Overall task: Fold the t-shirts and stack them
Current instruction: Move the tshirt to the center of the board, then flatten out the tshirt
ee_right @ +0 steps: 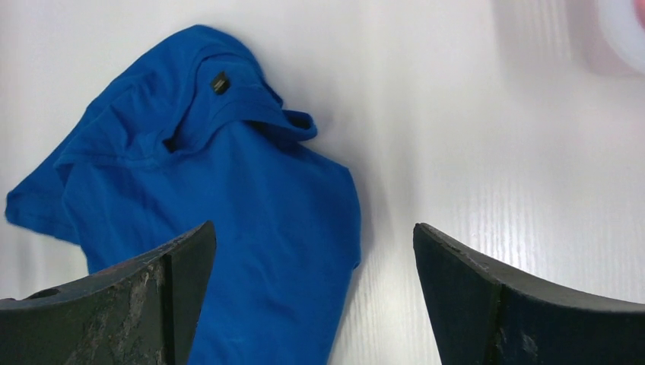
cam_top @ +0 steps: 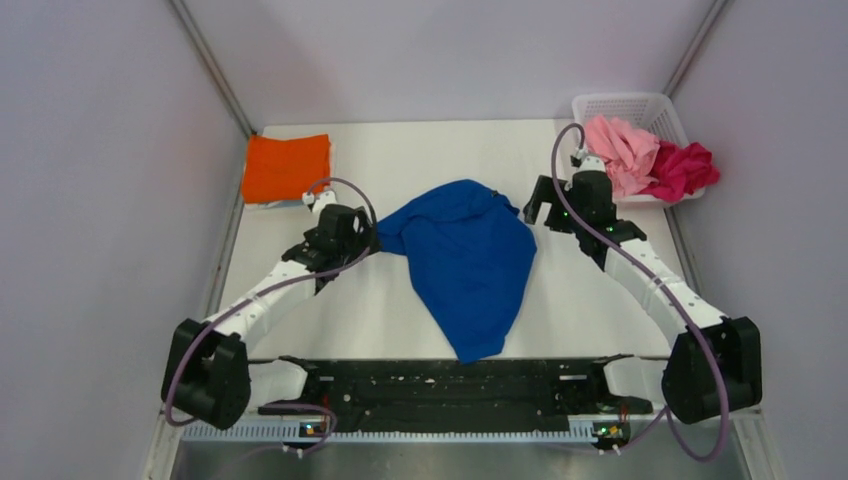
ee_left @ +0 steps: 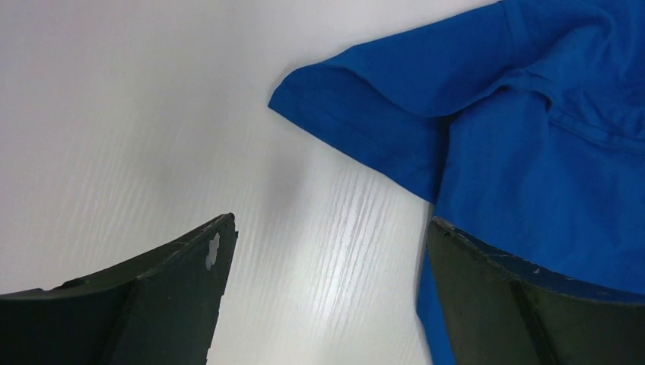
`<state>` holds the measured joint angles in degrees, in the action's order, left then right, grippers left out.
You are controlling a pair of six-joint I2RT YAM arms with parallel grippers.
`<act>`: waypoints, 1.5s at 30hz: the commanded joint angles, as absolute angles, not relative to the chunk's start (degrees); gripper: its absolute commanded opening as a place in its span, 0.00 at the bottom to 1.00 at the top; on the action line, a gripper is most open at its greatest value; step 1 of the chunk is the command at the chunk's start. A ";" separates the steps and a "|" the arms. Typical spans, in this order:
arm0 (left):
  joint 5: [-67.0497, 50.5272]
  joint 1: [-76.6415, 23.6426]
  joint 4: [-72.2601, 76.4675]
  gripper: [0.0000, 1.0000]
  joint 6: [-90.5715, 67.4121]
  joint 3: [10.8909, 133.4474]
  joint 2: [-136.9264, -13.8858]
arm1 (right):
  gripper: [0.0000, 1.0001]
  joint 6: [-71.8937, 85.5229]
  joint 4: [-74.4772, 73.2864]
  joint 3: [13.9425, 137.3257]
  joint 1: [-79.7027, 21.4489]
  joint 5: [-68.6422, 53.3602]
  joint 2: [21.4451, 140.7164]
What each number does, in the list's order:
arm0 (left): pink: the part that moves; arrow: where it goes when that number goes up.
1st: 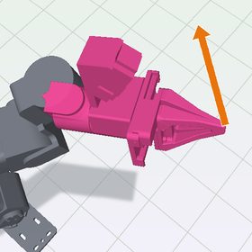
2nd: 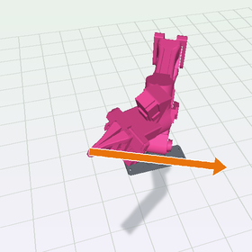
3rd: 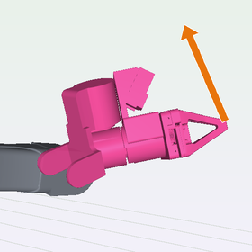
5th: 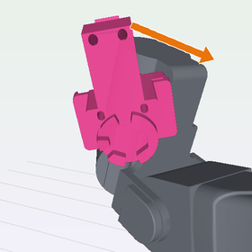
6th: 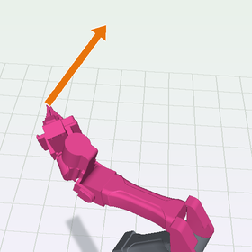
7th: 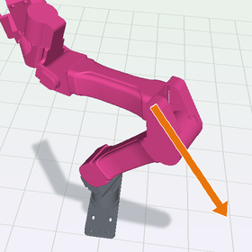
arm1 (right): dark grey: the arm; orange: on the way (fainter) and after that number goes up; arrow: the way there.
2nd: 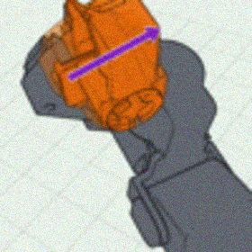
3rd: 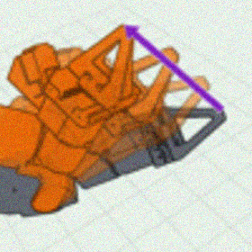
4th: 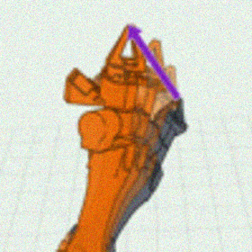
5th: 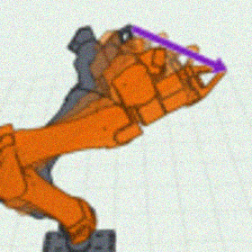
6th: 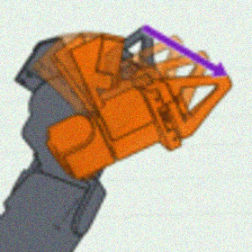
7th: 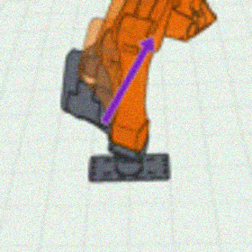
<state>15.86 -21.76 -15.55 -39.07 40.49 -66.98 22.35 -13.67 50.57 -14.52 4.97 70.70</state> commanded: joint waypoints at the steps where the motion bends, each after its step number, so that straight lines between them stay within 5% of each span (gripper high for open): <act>1: 14.15 -19.28 -12.52 0.99 -39.90 47.72 -75.09 | 0.99 19.16 -6.98 50.93 -14.89 -4.01 71.61; 15: 4.66 -13.71 -16.33 0.94 -37.66 62.29 -101.48 | 0.99 31.19 -13.25 38.40 -24.09 1.80 62.07; 21: 3.06 -13.79 -16.77 0.77 -36.94 63.78 -104.63 | 0.99 30.64 -18.08 36.08 -24.73 2.80 58.50; 25: 0.60 -13.80 -16.52 0.47 -35.92 63.75 -105.90 | 0.99 29.74 -18.95 35.54 -24.80 3.32 56.96; 27: 0.27 -13.80 -16.70 0.05 -35.89 63.77 -106.05 | 0.99 28.99 -18.88 35.44 -24.75 2.36 56.67; 28: 0.34 -13.80 -16.85 0.00 -35.90 63.56 -105.63 | 0.99 28.19 -18.98 35.47 -24.78 1.60 56.84; 32: 4.57 -13.89 -17.28 0.00 -37.39 60.09 -100.99 | 0.99 25.48 -20.20 36.47 -29.01 1.41 57.17; 39: 10.50 -13.80 -19.83 0.00 -40.94 54.07 -92.58 | 0.96 22.47 -24.94 44.33 -52.22 3.41 64.91; 45: 12.18 -13.80 -21.45 0.00 -42.14 53.75 -90.31 | 0.78 25.65 -24.96 46.00 -65.50 0.91 77.62</act>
